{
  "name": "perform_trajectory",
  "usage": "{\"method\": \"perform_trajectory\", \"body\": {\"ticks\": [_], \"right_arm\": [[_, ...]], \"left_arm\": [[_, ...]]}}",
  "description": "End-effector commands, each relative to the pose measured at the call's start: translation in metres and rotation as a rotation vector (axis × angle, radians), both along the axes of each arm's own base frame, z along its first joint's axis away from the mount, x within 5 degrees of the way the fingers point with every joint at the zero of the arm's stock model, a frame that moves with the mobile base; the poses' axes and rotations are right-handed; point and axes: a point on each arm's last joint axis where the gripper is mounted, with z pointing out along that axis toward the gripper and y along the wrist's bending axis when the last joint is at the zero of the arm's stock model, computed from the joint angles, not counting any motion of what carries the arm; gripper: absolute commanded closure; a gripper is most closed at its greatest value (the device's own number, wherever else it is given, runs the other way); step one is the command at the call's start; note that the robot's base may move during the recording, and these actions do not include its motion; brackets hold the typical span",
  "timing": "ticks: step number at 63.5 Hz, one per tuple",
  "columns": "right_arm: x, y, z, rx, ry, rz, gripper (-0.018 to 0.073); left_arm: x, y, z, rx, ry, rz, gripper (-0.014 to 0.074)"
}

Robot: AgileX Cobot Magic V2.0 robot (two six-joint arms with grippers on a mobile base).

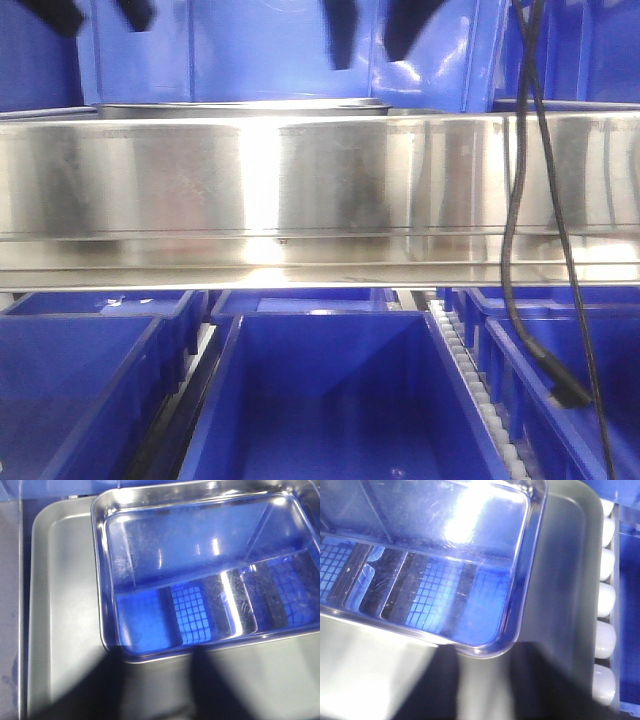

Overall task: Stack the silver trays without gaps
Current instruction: 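Raise both open grippers up away from the stacked trays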

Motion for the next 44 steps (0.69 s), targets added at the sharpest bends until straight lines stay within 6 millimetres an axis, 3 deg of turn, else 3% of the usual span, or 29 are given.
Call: {"method": "perform_trajectory", "body": {"ticks": [1, 23, 33, 44], "right_arm": [[-0.001, -0.001, 0.006, 0.003, -0.026, 0.011, 0.0643], [-0.010, -0.007, 0.046, 0.115, -0.216, 0.061, 0.0637], [-0.018, -0.013, 0.067, 0.131, -0.314, 0.087, 0.0637], [-0.031, -0.015, 0.087, 0.127, -0.412, 0.127, 0.0637]], "left_arm": [[-0.003, -0.001, 0.010, -0.020, -0.048, -0.012, 0.0603], [-0.023, 0.007, 0.049, -0.130, -0.338, -0.050, 0.0585], [-0.053, 0.022, 0.060, -0.128, -0.542, -0.095, 0.0585], [-0.096, 0.036, 0.051, -0.216, -0.742, -0.152, 0.0585]]}}
